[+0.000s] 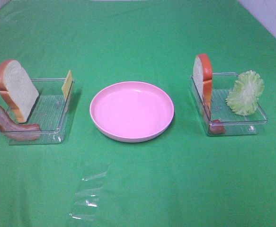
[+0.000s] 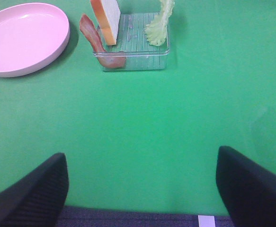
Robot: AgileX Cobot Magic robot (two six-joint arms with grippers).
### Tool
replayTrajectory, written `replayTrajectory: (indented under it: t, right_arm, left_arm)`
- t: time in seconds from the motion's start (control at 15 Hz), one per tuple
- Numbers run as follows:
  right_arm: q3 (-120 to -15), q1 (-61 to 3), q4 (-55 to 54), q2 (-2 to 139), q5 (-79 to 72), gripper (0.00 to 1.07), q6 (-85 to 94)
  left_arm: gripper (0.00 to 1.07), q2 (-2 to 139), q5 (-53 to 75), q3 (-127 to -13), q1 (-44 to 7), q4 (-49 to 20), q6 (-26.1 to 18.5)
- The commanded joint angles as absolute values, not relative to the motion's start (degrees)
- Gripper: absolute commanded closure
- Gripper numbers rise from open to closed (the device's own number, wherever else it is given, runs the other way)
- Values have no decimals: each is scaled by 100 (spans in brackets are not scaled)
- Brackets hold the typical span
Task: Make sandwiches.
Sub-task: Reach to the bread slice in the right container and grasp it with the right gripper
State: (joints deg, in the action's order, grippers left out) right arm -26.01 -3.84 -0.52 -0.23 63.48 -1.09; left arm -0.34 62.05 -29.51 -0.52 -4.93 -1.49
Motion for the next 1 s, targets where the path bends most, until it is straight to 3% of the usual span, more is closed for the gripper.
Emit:
replayTrajectory:
  t: [0.07, 0.87, 1.0]
  right_arm:
    - [-2590, -372, -46, -178, 6303, 25, -103]
    - [-2590, -372, -46, -155, 6297, 25, -155]
    - [-2739, -372, -57, 561, 6337, 25, -504]
  left_arm:
    - [7, -120, 6176, -2956, -46, -550, -115]
    - [7, -120, 6176, -2956, -46, -550, -115]
    - [7, -120, 6176, -2956, -46, -550, -115]
